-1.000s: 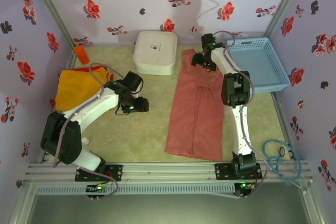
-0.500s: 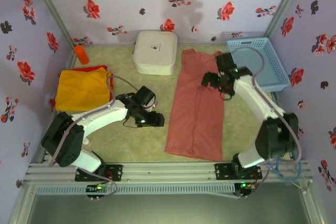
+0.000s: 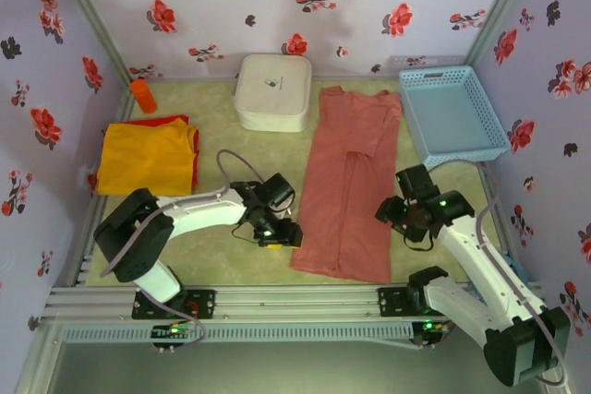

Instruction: Fold and stack the t-shirts

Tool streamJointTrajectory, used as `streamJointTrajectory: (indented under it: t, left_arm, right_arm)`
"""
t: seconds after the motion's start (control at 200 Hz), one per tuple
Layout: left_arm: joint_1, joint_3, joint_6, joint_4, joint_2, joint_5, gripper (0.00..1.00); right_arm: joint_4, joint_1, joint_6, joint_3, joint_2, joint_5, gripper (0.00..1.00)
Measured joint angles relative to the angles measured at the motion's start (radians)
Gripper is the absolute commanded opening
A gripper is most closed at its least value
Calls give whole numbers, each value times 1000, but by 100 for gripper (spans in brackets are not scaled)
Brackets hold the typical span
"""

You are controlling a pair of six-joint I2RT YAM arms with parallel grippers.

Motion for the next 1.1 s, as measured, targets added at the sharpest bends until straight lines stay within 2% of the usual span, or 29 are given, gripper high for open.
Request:
streamJointTrajectory:
  t: [0.15, 0.44, 0.75, 1.1]
  left_arm:
    - [-21, -10, -24, 30, 30, 21, 53]
    - [-27, -8, -50, 40, 61, 33, 47]
    - [-43, -8, -84, 64, 66, 42, 45]
    - [-80, -15, -141, 114, 75, 49, 40]
  right_arm:
    - [-40, 45, 48, -60, -2, -8, 59]
    - [-1, 187, 193, -212, -8, -40, 55]
    - [53, 356, 328, -253, 31, -45, 51]
    - [31, 382, 373, -253, 26, -14, 54]
